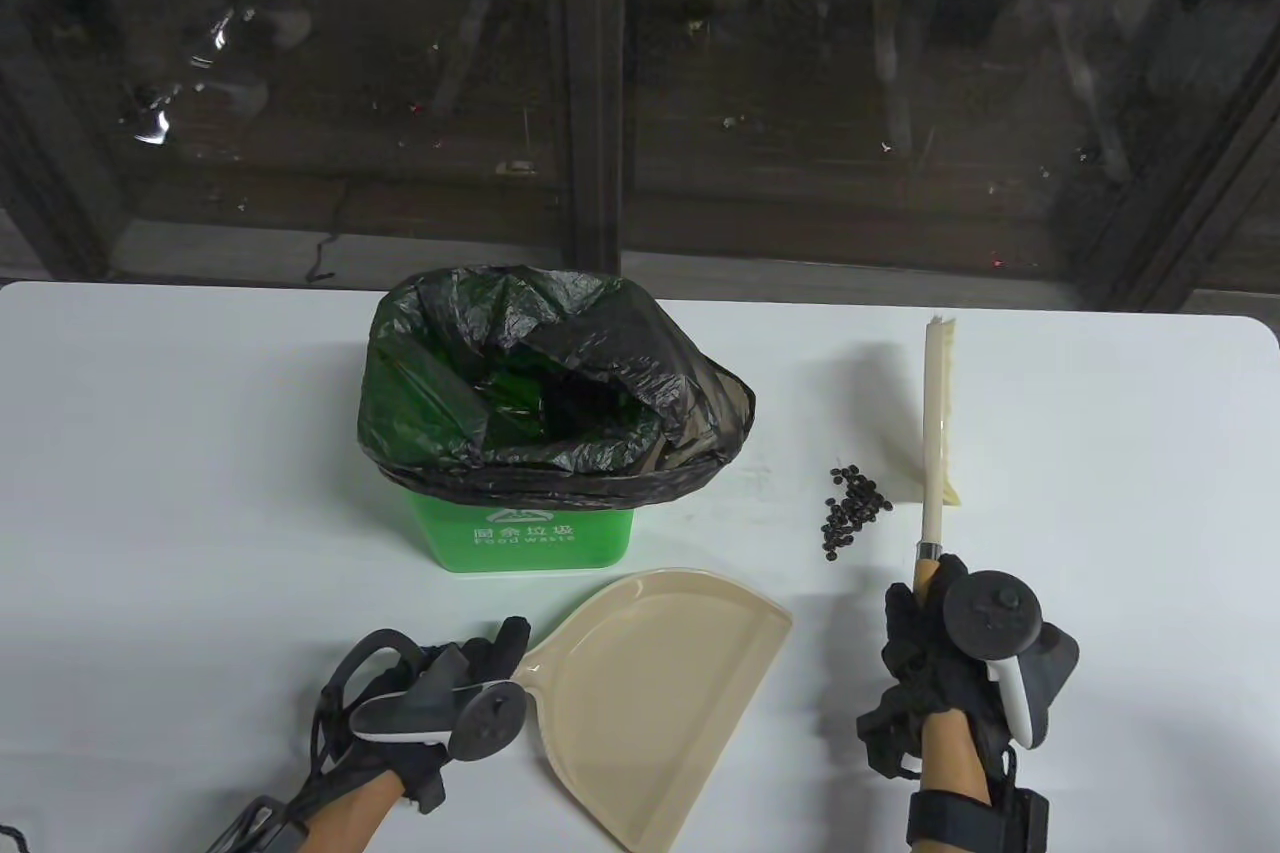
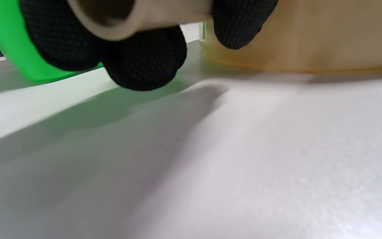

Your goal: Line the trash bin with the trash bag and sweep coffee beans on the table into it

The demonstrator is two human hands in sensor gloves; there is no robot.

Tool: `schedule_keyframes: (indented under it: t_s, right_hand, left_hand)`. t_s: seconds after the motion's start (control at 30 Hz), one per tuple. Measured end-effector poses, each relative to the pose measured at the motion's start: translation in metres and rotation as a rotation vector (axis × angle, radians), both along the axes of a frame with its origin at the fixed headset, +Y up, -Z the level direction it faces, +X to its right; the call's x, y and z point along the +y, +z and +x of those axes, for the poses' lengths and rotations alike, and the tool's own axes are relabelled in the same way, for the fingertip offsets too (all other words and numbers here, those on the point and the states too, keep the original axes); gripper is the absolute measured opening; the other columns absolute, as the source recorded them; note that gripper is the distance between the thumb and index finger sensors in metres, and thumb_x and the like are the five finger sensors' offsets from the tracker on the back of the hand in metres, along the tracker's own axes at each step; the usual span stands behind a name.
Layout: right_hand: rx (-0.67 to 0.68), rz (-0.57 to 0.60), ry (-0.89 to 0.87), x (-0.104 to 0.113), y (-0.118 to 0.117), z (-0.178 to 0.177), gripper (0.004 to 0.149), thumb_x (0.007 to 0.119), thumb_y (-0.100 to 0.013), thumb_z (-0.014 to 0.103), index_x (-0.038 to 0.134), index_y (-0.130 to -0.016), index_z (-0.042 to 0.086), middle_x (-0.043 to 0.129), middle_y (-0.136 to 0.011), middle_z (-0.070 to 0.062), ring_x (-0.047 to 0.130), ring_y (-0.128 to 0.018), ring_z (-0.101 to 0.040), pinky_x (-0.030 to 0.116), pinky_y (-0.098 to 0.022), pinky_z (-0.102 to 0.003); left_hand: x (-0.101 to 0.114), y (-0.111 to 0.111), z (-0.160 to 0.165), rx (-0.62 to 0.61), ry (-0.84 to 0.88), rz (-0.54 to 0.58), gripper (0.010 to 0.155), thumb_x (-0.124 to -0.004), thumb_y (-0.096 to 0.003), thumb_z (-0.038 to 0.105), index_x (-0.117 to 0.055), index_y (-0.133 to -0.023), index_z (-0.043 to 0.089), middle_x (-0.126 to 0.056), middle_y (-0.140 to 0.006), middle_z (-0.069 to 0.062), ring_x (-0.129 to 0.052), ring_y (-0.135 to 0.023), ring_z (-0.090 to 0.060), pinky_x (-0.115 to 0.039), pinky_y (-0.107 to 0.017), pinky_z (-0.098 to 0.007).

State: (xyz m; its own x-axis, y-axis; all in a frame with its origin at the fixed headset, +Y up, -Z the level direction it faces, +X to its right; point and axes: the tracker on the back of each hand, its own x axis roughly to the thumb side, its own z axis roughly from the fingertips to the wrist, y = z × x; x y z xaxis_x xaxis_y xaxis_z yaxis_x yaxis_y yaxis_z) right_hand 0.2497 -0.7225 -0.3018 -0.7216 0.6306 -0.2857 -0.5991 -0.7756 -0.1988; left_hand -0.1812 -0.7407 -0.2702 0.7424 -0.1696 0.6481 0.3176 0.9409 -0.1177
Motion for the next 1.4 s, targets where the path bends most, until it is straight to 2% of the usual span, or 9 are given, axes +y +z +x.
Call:
schedule_keyframes:
  t_s: [0.17, 0.47, 0.67, 0.83, 1.1, 1.4]
  right_hand:
    - [0.001, 0.017, -0.021, 0.003, 0.001, 0.002, 0.067, 0.073, -0.052, 0.033, 0.044, -0.098, -0.007, 0.089, -0.064, -0.011, 0.098, -0.025, -0.007, 0.091, -0.011, -0.029]
    - [0.036, 0.079, -0.065, 0.017, 0.004, 0.003, 0.067, 0.073, -0.053, 0.032, 0.044, -0.098, -0.008, 0.089, -0.063, -0.012, 0.098, -0.025, -0.007, 0.091, -0.010, -0.029]
    - [0.082, 0.117, -0.086, 0.029, 0.010, 0.002, 0.067, 0.073, -0.053, 0.031, 0.044, -0.098, -0.009, 0.089, -0.063, -0.013, 0.098, -0.025, -0.008, 0.091, -0.010, -0.030]
    - [0.111, 0.108, -0.075, 0.031, 0.011, 0.001, 0.067, 0.074, -0.053, 0.031, 0.044, -0.098, -0.009, 0.089, -0.063, -0.014, 0.098, -0.025, -0.009, 0.091, -0.010, -0.030]
    - [0.141, 0.051, -0.023, 0.033, 0.011, -0.003, 0.067, 0.073, -0.054, 0.029, 0.043, -0.098, -0.011, 0.089, -0.063, -0.017, 0.098, -0.025, -0.011, 0.090, -0.009, -0.031]
    - [0.180, -0.020, 0.106, 0.040, 0.012, -0.011, 0.067, 0.072, -0.054, 0.028, 0.042, -0.099, -0.012, 0.089, -0.064, -0.019, 0.098, -0.026, -0.013, 0.090, -0.009, -0.033]
  left_hand:
    - [0.000, 0.001, -0.001, -0.010, 0.028, -0.013, 0.068, -0.066, -0.0697, 0.038, -0.044, -0.116, -0.007, -0.083, -0.087, -0.012, -0.098, -0.054, -0.026, -0.085, -0.046, -0.048]
    - [0.014, 0.002, 0.008, -0.037, 0.050, 0.057, 0.066, -0.068, -0.0698, 0.036, -0.046, -0.114, -0.009, -0.082, -0.090, -0.013, -0.100, -0.052, -0.024, -0.087, -0.042, -0.042]
    - [0.022, -0.008, 0.030, 0.024, 0.121, 0.050, 0.067, -0.067, -0.0706, 0.034, -0.044, -0.114, -0.011, -0.082, -0.089, -0.014, -0.100, -0.048, -0.023, -0.087, -0.039, -0.040]
    - [0.026, -0.016, 0.059, 0.099, 0.140, 0.075, 0.068, -0.066, -0.0719, 0.032, -0.042, -0.114, -0.014, -0.082, -0.089, -0.017, -0.100, -0.045, -0.024, -0.087, -0.037, -0.041]
    - [0.021, -0.037, 0.101, 0.205, 0.140, 0.043, 0.068, -0.065, -0.0729, 0.030, -0.039, -0.115, -0.017, -0.081, -0.088, -0.019, -0.100, -0.043, -0.025, -0.087, -0.036, -0.041]
    - [0.012, -0.055, 0.120, 0.271, 0.129, 0.017, 0.068, -0.064, -0.0734, 0.029, -0.038, -0.115, -0.018, -0.081, -0.088, -0.021, -0.100, -0.042, -0.025, -0.086, -0.035, -0.042]
